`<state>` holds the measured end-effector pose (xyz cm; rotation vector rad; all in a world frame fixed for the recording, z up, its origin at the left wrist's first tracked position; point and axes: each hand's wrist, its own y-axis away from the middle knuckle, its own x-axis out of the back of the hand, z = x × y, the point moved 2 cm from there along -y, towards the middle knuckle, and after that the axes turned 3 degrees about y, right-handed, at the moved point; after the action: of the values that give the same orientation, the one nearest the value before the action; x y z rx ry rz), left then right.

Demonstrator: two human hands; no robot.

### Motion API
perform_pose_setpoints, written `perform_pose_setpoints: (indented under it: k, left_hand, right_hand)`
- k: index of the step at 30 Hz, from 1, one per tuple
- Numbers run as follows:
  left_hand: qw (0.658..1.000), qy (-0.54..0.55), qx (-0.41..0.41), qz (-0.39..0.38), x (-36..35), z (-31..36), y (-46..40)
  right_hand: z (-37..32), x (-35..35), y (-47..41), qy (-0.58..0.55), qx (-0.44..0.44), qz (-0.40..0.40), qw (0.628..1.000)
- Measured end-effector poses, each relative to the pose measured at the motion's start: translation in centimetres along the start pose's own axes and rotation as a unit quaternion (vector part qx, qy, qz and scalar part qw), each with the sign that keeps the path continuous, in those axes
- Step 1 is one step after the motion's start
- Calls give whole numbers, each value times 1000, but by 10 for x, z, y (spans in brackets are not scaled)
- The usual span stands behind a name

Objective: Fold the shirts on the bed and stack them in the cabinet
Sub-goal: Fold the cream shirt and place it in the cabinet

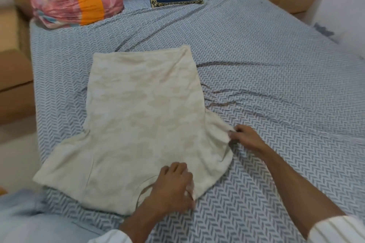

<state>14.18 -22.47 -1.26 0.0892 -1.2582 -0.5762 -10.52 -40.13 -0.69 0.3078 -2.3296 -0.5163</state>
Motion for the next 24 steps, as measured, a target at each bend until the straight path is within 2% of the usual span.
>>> perform_pose_setpoints:
  k: [2, 4, 7, 9, 14, 17, 19, 21, 24]
  left_hand:
    - [1000, -24, 1, 9, -5, 8, 7]
    - [999, -37, 9, 23, -8, 11, 9]
    - [999, -14, 17, 41, -9, 14, 11]
    - [999, 14, 16, 49, -8, 14, 14]
    - [995, 73, 15, 72, -8, 10, 15]
    - [993, 76, -1, 86, -11, 9, 17]
    - [993, 77, -22, 91, -19, 8, 19]
    - [993, 68, -41, 85, -28, 6, 21]
    - [988, 124, -63, 69, -30, 5, 30]
  right_hand:
    - [-3, 0, 4, -199, -73, 27, 977]
    - [-5, -2, 7, -318, -109, 65, 939]
    - [-1, 2, 8, -376, -128, 141, 907]
    - [4, 3, 5, -378, -126, 144, 906]
    - [2, 12, -2, -306, -62, 171, 934]
    - [-10, 28, -2, -151, 38, 245, 957]
    - [-8, 33, -5, -40, 60, 258, 964]
    - [1, 34, -12, 94, 27, 226, 969]
    - [14, 28, -15, 161, -73, 166, 970]
